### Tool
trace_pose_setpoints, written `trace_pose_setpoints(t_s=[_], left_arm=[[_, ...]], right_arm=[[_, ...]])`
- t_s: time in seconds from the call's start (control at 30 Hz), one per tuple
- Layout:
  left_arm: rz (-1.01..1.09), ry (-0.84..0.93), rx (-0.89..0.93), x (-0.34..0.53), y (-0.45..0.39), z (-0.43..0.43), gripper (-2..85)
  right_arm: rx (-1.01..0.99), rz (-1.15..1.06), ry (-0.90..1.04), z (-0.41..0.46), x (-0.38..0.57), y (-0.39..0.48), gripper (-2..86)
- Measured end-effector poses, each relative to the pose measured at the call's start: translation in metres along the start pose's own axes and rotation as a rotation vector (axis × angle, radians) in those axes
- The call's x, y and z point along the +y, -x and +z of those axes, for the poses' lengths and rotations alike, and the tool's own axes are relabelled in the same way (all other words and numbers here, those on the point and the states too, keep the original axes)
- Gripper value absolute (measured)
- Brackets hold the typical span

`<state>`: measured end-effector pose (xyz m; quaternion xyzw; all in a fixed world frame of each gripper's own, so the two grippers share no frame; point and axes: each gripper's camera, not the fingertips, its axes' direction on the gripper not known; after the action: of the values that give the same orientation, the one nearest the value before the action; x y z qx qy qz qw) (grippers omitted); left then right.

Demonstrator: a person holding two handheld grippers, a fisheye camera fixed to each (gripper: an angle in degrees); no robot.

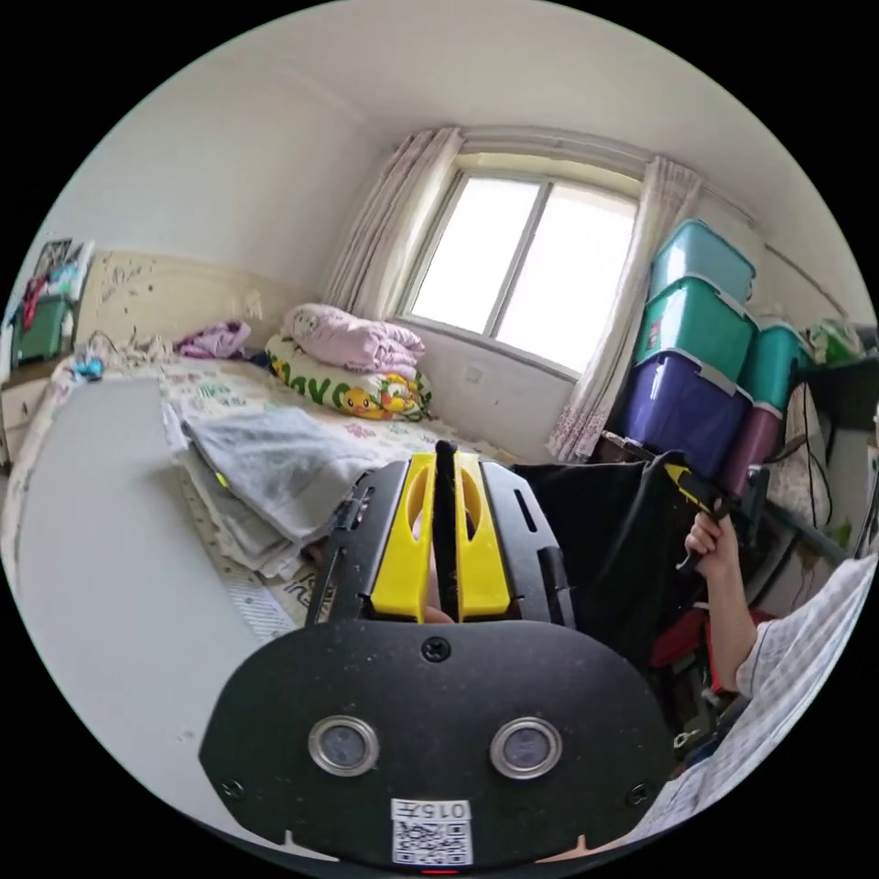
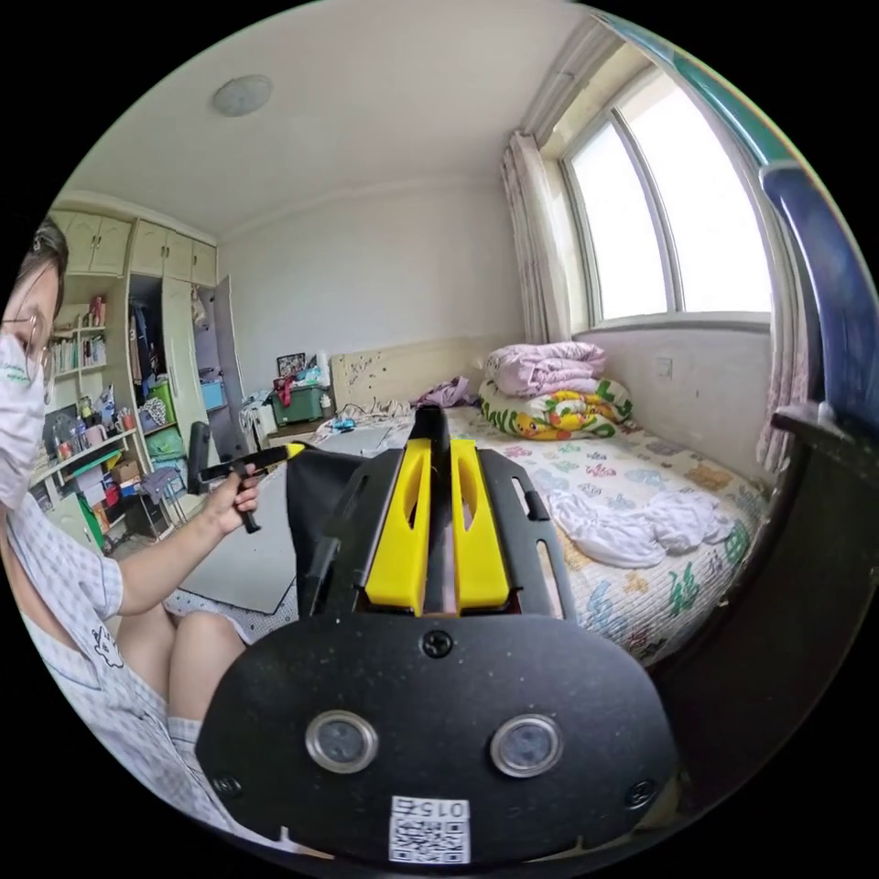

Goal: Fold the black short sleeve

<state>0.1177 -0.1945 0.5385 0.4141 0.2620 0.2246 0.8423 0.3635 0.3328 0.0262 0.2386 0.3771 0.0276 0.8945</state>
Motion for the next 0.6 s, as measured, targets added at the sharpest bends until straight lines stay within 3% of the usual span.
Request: trace_pose_setpoints(t_s=[0.17,0.43,0.6], left_arm=[[0.053,-0.153,-0.163,0.002,-0.019,-0.160,1.5],[0.077,-0.355,-0.488,0.020,-0.048,-0.426,1.3],[0.107,-0.437,-0.615,0.036,-0.073,-0.523,1.4]], right_arm=[[-0.080,-0.026,-0.065,-0.026,-0.015,0.000,3.6],[-0.585,0.118,-0.115,0.048,-0.015,0.021,3.3],[-0.756,0.099,-0.088,0.098,-0.026,0.070,3.2]])
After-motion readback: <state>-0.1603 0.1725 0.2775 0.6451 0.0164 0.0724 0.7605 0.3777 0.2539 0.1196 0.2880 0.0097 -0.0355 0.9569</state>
